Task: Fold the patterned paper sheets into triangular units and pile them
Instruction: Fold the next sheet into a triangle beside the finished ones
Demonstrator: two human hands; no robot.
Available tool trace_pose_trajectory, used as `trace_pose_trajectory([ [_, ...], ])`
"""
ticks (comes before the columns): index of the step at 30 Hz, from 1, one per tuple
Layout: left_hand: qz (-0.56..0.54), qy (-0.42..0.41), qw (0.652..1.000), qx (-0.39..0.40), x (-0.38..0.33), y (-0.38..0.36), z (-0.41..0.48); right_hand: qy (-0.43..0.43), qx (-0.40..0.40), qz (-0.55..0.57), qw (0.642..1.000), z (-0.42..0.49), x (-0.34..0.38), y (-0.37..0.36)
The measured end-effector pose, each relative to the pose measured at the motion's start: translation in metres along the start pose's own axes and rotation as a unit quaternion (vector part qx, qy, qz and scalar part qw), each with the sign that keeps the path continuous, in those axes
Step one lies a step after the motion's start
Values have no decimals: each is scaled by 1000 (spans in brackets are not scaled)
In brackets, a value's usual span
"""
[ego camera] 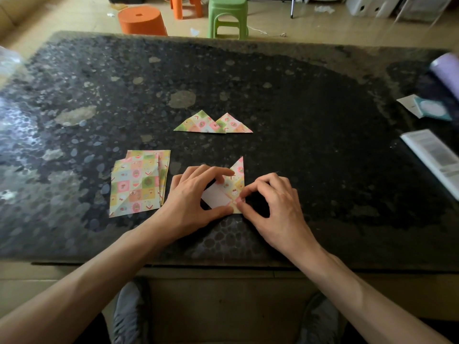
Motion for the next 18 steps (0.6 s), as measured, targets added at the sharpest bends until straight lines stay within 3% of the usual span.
trace_pose_trajectory([
  [7,-29,20,999,1,0,-2,1,5,-2,20,1000,1,0,1],
  [18,28,-25,999,-17,1,-5,-4,8,8,25,1000,2,-2,2],
])
Point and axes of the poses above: each hand's wrist, its own z-axis towards the middle knuckle, its own y-axis out of the back of the hand, x = y × z, the point moved 2 cm from there along z, towards the middle knuckle, and after that the axes turned 14 degrees about y, right-handed, at the moved point
